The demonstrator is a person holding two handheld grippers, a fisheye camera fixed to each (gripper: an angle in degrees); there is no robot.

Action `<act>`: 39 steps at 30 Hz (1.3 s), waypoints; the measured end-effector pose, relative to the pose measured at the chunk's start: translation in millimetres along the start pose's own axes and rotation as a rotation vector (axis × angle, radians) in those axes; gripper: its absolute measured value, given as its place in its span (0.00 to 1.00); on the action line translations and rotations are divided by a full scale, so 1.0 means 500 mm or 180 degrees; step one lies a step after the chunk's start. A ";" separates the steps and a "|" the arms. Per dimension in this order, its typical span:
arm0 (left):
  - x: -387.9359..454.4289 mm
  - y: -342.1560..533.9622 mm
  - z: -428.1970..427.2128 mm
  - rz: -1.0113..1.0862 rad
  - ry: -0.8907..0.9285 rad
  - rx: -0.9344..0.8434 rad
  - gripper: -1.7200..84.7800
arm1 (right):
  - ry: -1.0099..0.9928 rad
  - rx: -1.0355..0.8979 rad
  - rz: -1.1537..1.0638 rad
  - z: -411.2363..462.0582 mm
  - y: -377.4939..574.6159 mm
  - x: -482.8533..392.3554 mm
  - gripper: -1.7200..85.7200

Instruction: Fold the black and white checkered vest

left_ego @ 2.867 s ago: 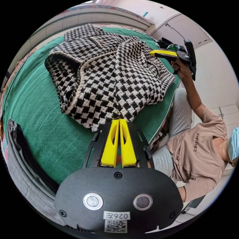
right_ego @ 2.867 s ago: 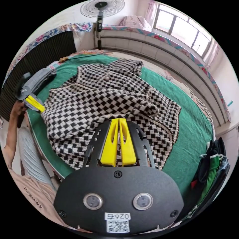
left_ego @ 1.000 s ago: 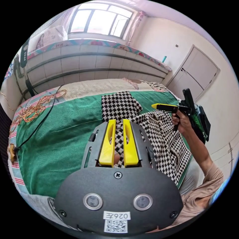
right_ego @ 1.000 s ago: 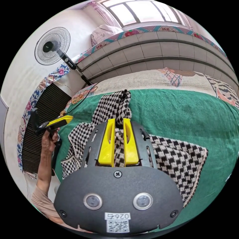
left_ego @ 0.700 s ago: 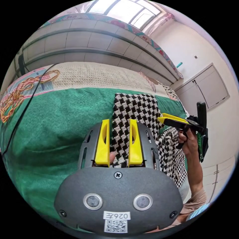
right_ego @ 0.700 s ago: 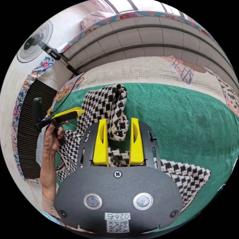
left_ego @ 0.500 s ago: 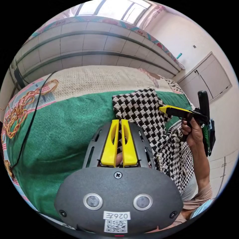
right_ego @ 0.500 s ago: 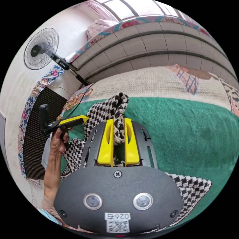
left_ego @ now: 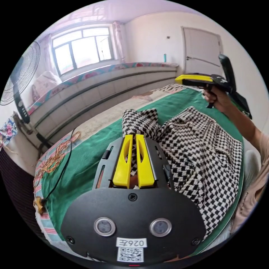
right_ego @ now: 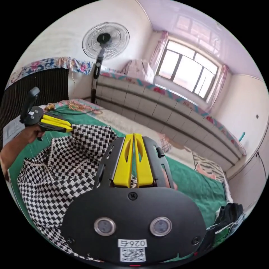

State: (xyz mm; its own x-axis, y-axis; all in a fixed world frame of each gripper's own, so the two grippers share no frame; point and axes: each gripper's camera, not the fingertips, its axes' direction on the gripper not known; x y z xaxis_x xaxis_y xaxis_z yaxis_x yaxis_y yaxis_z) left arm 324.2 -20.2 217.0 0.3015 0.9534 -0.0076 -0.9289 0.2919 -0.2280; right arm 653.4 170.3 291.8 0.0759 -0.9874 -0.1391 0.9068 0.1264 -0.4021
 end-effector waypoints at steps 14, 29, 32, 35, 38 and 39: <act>-0.235 0.007 0.260 -0.1485 0.2071 0.0222 0.08 | -0.0794 -0.1084 0.0771 0.304 -0.088 -0.026 0.03; 0.017 0.342 -0.012 -0.0758 0.2504 -0.0251 0.13 | 0.0002 -0.0193 -0.0920 -0.515 0.362 -0.246 0.07; 0.047 0.408 -0.046 -0.1121 0.2909 0.0180 0.12 | -0.0378 -0.0003 -0.0518 -0.614 0.369 -0.211 0.06; 0.075 0.447 -0.088 -0.1441 0.3167 0.0609 0.11 | -0.1445 0.0384 0.0065 -0.698 0.358 -0.123 0.08; 0.103 0.475 -0.139 -0.1661 0.3110 0.1038 0.09 | -0.1931 0.0313 0.0608 -0.700 0.341 -0.058 0.10; 0.118 0.481 -0.157 -0.1685 0.3018 0.1148 0.08 | -0.1882 0.0255 0.0723 -0.695 0.339 -0.050 0.10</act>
State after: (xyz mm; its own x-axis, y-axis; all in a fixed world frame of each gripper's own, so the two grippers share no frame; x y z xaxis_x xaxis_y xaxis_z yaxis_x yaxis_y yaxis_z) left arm 135.3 100.7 85.4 0.5720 0.3081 -0.7602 -0.5985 0.7906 -0.1299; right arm 661.0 249.6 -87.2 0.4651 -0.8256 0.3193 0.8677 0.3537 -0.3494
